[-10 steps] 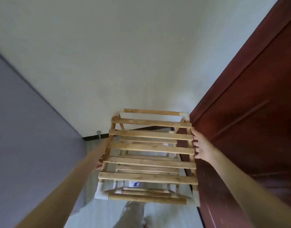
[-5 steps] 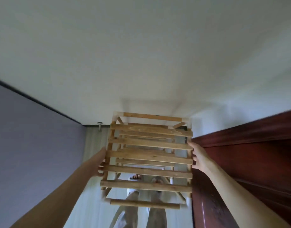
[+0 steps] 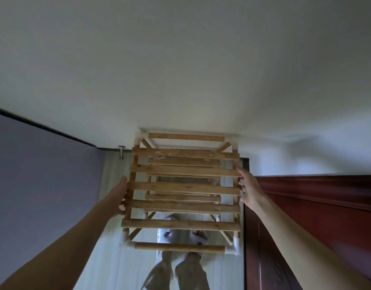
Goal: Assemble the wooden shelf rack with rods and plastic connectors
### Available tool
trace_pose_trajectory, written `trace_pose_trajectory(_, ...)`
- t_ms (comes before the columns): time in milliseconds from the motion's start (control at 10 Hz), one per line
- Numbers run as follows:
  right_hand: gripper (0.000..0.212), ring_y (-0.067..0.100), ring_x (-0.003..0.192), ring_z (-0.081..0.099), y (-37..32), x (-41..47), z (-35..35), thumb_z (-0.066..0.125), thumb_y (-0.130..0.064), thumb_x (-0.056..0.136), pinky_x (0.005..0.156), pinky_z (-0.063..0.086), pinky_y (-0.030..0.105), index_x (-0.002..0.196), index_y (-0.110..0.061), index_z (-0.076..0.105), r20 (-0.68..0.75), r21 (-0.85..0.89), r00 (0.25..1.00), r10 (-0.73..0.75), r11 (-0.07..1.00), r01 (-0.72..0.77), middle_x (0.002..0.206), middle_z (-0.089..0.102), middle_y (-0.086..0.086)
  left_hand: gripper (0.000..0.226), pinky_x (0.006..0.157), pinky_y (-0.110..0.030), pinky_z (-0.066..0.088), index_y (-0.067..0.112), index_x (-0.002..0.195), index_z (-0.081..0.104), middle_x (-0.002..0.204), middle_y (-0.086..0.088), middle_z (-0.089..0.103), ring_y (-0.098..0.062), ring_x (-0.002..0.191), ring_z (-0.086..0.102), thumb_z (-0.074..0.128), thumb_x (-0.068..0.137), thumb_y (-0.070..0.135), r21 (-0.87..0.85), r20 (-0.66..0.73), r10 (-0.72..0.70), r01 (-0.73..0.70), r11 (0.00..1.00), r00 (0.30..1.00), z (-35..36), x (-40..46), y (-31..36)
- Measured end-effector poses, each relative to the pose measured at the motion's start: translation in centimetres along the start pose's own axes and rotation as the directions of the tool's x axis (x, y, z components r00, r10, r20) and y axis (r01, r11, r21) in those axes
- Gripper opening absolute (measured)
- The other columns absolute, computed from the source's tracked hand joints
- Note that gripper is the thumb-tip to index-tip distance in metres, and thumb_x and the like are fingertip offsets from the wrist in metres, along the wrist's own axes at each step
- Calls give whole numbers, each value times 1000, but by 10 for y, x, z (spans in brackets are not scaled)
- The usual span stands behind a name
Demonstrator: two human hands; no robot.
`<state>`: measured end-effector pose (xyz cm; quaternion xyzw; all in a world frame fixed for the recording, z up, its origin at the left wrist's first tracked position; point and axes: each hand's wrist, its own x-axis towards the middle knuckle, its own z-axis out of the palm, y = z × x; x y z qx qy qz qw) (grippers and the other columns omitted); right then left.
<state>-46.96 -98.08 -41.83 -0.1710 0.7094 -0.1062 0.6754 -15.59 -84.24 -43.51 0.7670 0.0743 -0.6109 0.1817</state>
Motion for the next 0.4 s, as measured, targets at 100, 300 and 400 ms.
trace_pose_trajectory(100,28,12,88,56,-1,-4,4,52,-44,90,72,44,33,101,-20,60,49,30,999,-16,999,15,100,60,-3,48,92,-47,40,12,98,55,104,-13,55,-30,101,51,28,98,51,3,5,34,-34,999,999,0,-1,4)
trace_pose_trajectory(300,54,23,135,35,-5,-38,8,46,-41,96,106,29,38,141,-12,36,-10,-197,989,-150,970,145,146,38,6,33,101,-43,35,11,104,62,106,-7,60,-27,107,51,43,98,38,172,-25,242,-234,957,970,9,-41,18)
trace_pose_trajectory(400,48,23,126,44,-10,-77,10,44,-34,98,97,35,30,138,-8,41,-25,-301,973,-228,930,211,141,45,9,22,87,-37,39,12,94,60,106,-12,57,-20,90,54,41,100,22,264,3,329,-318,910,944,19,-81,16)
